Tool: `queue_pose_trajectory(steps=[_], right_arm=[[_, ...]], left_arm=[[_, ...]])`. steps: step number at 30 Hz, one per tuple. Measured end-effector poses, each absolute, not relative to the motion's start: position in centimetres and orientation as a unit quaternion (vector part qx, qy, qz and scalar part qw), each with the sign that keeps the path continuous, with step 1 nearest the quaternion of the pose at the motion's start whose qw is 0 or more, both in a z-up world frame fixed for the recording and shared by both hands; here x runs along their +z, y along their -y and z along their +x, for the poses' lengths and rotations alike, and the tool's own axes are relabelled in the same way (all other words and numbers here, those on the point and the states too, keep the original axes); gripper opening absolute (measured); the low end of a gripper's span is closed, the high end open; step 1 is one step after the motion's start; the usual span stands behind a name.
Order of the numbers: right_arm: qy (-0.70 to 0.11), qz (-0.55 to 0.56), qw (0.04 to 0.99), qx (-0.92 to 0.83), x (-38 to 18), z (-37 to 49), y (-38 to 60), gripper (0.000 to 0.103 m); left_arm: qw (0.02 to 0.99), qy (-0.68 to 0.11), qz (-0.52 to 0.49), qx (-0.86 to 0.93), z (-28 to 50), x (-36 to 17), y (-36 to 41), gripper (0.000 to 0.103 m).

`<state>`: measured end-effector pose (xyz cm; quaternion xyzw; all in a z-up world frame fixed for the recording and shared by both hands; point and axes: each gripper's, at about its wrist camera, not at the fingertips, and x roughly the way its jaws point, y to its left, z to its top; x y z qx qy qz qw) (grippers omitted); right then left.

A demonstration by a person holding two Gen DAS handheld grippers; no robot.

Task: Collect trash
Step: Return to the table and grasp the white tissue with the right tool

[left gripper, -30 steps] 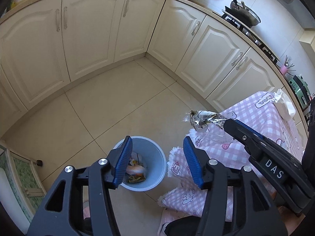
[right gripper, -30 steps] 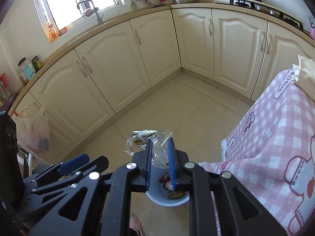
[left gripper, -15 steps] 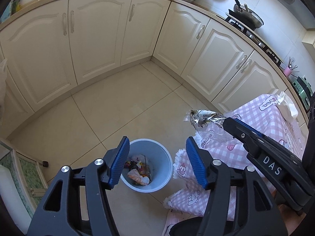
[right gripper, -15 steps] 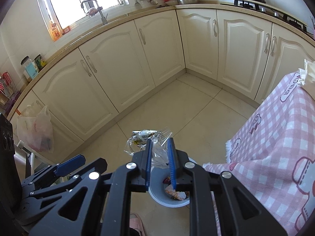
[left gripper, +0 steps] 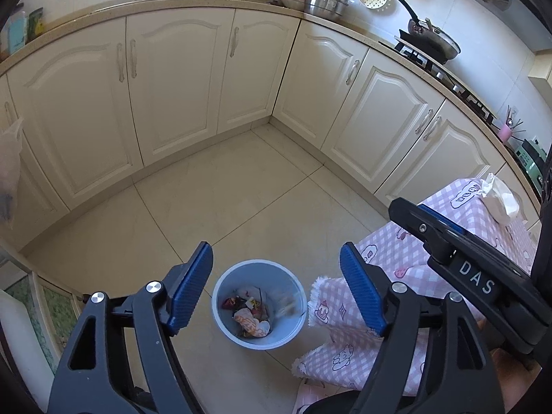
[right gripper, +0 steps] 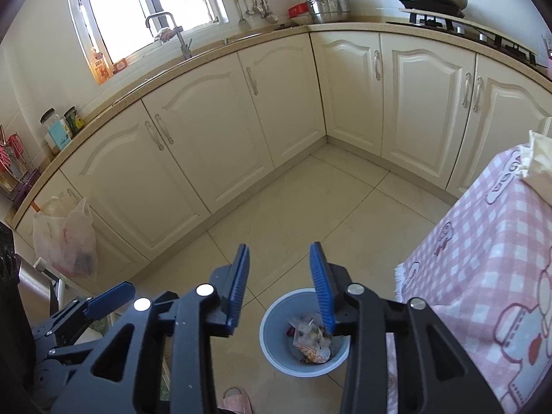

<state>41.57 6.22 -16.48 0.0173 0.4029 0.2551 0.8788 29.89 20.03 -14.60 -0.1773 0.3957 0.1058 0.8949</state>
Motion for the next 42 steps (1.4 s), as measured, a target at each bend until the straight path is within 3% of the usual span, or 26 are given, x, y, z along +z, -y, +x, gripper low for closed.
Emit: queue_pose_trajectory(steps=[8,21,34,35,36,37,42], right_arm=[[-0.374,0.025,0.897,0.235,-13.7,40.7,-2.2,0.041],[-0.295,0.064,0.946,0.117,-9.2,41.5,11.6,0.061],[-0.340,0.194,0.919,0.047,-13.6,48.2,20.8,0.063],[-0.343,0.196,0.917,0.049,-13.8,48.4,20.8,0.061],[-0.345,0.196,0.917,0.050,-13.9,48.6,20.5,0.046],[-0.350,0.196,0.914,0.056,-14.1,48.8,20.3,0.023],[-0.356,0.182,0.914,0.066,-14.1,48.6,19.6,0.015]], left_arm=[[0.909,-0.373,-0.164,0.089,30.0,-11.8,-17.5,0.074],[0.930,-0.345,-0.130,0.013,33.7,-8.2,-9.1,0.074],[0.929,-0.352,-0.108,-0.020,37.2,-8.7,-4.8,0.074],[0.929,-0.353,-0.109,-0.018,37.3,-8.7,-4.7,0.074],[0.928,-0.354,-0.111,-0.018,37.3,-8.9,-5.0,0.074],[0.927,-0.356,-0.114,-0.017,37.3,-9.0,-5.1,0.074],[0.926,-0.358,-0.121,-0.014,36.8,-9.2,-5.9,0.074]])
